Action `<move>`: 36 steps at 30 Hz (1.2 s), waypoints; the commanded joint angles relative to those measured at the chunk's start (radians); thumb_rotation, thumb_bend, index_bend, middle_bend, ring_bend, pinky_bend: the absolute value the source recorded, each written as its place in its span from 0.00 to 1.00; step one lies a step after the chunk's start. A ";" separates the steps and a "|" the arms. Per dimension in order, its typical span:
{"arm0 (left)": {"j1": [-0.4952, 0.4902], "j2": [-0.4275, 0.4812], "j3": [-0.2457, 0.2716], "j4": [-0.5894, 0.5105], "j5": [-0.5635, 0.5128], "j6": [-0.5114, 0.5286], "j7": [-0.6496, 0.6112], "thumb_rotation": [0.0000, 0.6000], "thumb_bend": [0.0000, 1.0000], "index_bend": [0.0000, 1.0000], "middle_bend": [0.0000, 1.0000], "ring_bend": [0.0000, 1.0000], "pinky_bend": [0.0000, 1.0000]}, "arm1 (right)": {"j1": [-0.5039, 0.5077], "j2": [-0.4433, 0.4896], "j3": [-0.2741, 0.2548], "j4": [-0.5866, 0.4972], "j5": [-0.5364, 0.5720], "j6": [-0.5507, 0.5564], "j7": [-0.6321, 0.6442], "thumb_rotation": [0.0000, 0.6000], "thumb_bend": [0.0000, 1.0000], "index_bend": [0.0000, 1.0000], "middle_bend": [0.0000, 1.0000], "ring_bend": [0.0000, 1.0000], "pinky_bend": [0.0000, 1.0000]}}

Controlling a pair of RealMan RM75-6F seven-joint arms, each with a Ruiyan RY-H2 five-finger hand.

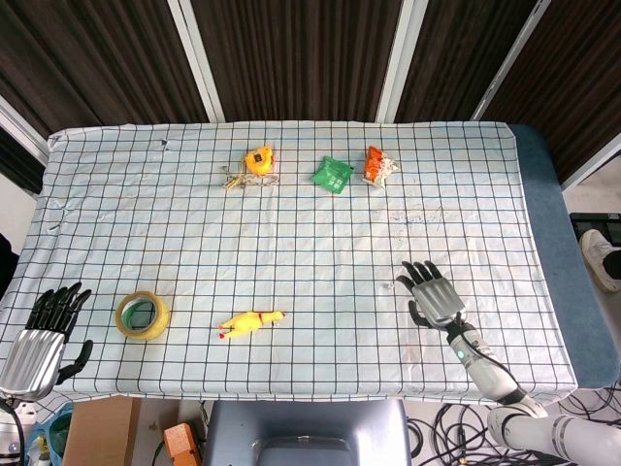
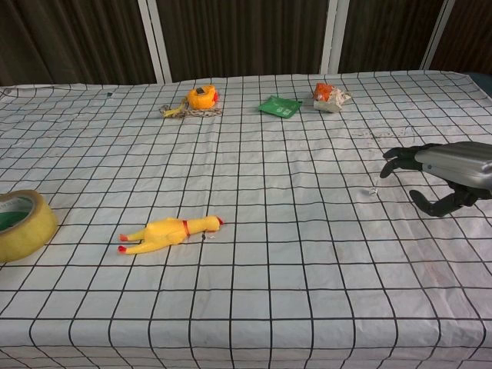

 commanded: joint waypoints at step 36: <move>0.000 0.005 -0.001 0.000 0.002 0.008 -0.011 1.00 0.43 0.00 0.00 0.00 0.00 | 0.021 -0.024 -0.028 0.015 0.028 -0.016 -0.013 0.84 0.64 0.18 0.00 0.00 0.00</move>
